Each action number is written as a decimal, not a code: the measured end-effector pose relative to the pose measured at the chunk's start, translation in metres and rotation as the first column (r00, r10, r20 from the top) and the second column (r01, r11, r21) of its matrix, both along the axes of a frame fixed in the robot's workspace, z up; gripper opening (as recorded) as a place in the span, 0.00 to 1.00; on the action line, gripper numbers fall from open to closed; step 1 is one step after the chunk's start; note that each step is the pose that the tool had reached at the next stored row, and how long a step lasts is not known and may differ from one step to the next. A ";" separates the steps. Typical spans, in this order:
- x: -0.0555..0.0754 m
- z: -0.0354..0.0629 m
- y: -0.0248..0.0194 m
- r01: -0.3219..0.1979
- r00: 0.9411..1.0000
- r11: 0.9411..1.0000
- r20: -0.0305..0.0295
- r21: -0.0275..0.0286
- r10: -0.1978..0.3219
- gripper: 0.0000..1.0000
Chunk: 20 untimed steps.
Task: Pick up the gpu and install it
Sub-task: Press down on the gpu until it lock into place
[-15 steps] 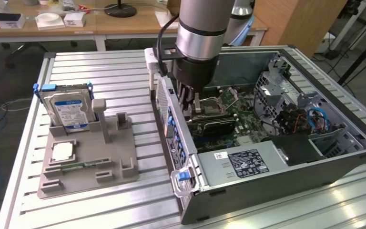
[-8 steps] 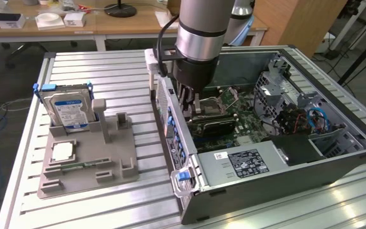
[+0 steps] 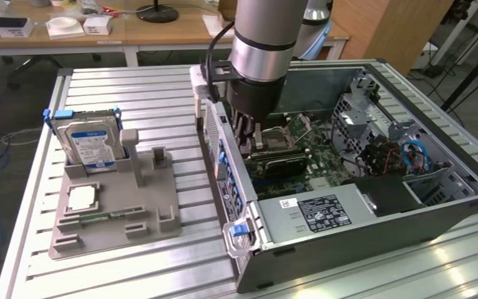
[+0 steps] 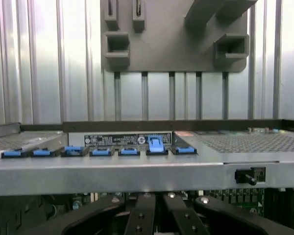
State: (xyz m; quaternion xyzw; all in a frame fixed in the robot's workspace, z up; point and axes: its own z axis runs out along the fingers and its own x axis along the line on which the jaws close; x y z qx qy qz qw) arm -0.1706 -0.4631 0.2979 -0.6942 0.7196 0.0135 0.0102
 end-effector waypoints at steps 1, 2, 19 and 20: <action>0.001 0.0003 0.0000 0.000 1.000 1.000 0.000 0.002 0.000 0.11; 0.001 0.0008 0.0000 0.000 1.000 1.000 0.000 0.004 0.000 0.11; 0.012 0.0055 -0.0004 0.000 1.000 0.999 -0.001 0.039 0.000 0.11; 0.011 0.0054 -0.0004 0.000 1.000 0.999 0.000 0.039 0.000 0.11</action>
